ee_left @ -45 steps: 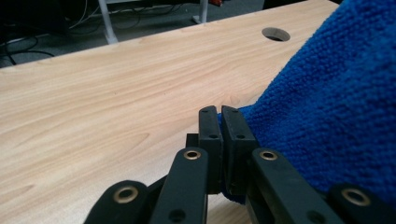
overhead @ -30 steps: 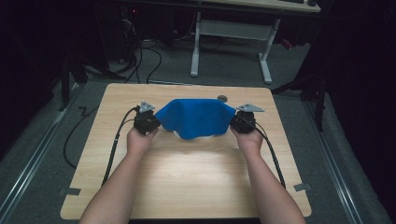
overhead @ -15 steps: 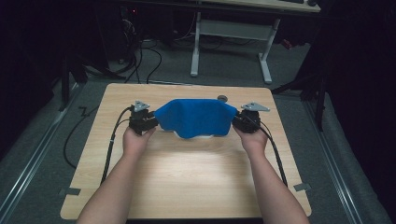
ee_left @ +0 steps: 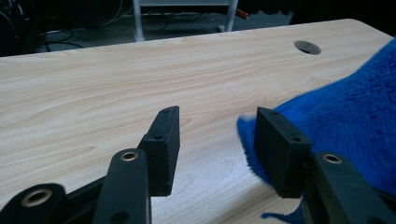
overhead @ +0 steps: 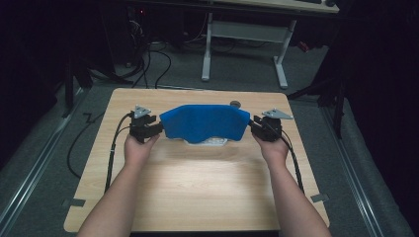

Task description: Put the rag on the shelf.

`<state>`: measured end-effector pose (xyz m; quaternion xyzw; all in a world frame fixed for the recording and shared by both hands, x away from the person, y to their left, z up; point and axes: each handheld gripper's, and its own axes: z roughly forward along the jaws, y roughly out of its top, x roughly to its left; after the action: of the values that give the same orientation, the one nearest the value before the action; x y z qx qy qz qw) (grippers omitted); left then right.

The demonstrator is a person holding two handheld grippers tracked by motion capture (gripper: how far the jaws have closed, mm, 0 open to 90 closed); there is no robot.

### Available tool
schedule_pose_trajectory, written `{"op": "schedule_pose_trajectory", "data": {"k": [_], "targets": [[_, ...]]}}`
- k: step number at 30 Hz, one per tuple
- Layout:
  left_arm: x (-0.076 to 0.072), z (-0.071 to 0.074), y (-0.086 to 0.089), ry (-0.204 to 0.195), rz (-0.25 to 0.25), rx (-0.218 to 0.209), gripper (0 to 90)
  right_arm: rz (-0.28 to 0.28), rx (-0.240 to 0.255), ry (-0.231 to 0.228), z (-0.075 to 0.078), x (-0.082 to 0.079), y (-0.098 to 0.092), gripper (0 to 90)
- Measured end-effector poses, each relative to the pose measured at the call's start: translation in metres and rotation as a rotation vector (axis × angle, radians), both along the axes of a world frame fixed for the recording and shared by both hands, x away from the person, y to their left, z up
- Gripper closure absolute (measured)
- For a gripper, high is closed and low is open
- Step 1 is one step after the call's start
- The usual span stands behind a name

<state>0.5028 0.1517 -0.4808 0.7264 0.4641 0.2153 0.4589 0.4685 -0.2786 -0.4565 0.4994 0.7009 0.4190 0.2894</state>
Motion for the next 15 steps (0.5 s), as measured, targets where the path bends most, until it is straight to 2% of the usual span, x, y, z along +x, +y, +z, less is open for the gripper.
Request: {"op": "schedule_pose_trajectory", "data": {"k": [6, 15], "targets": [[-0.002, -0.002, 0.009, 0.008, 0.020, -0.009, 49.8, -0.011, -0.003, 0.015, -0.003, -0.002, -0.006, 64.4], [-0.011, -0.003, 0.021, 0.000, 0.040, 0.019, 49.8, -0.011, -0.017, 0.010, -0.002, -0.009, -0.008, 61.4]]}}
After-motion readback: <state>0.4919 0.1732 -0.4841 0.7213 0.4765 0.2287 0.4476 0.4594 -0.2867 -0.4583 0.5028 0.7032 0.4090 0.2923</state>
